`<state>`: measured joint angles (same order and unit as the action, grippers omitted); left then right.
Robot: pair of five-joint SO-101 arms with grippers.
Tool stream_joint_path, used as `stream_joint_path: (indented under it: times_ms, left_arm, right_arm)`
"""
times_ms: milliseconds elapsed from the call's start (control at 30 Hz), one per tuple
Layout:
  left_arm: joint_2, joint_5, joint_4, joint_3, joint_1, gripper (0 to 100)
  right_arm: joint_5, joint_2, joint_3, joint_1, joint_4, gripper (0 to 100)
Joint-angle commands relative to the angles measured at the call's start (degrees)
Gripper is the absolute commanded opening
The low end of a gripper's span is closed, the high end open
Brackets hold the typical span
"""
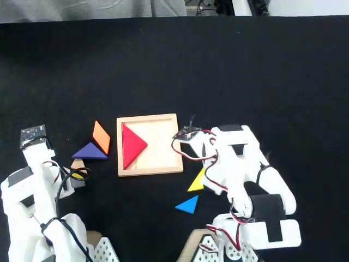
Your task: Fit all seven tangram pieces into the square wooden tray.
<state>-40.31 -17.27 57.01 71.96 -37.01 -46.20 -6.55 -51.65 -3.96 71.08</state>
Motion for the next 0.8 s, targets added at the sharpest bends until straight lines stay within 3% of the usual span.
stream_joint_path:
  times_ms: [0, 167, 400, 533, 767]
  left_arm:
    - [-1.05, 0.00, -0.62, -0.31, -0.57, 30]
    - [-1.05, 0.00, -0.62, -0.31, -0.75, 30]
    - [-1.05, 0.00, -0.62, -0.31, -0.75, 30]
    - [-1.05, 0.00, -0.62, -0.31, -0.75, 30]
    - [-1.05, 0.00, -0.62, -0.31, -0.75, 30]
  right_arm:
    - [-0.62, -0.92, 4.09, 1.05, -1.58, 1.1]
    - [-0.35, -0.92, 7.60, 2.11, -1.58, 1.1]
    - [1.14, -0.92, 15.87, 11.96, -5.54, 1.1]
    - [8.35, -2.42, 16.31, 13.36, -3.60, 1.1]
    - [23.65, -18.95, 10.24, 7.30, 2.46, 1.1]
